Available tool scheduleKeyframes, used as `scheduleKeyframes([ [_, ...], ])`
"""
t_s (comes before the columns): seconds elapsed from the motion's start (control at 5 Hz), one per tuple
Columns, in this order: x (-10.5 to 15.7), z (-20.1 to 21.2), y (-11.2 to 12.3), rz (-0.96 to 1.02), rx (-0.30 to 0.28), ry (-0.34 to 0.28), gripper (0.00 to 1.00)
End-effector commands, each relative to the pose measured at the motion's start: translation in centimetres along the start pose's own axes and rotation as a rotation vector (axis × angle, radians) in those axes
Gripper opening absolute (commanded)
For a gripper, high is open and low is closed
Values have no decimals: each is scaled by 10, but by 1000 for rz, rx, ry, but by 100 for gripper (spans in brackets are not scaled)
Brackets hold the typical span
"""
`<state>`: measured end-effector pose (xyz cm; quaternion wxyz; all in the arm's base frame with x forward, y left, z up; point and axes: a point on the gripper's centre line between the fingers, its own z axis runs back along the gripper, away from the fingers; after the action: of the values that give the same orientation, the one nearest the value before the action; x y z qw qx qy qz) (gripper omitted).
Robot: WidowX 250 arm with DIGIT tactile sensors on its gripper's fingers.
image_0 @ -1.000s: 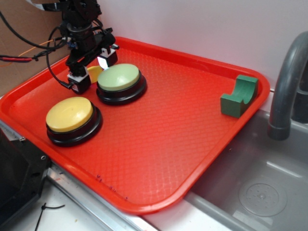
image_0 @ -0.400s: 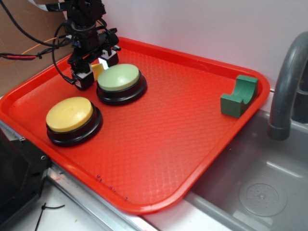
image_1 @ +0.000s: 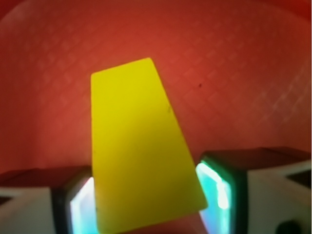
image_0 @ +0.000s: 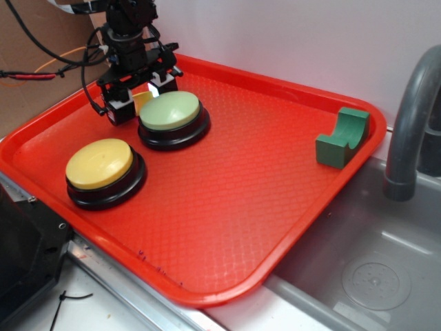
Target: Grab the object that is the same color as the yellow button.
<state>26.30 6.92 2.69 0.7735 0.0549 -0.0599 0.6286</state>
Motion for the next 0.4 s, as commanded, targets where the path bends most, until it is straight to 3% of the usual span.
scheduleKeyframes([
  [0.0,-6,87,-3,-428,-67,55,0],
  [0.2,-38,137,7,-665,-202,110,0],
])
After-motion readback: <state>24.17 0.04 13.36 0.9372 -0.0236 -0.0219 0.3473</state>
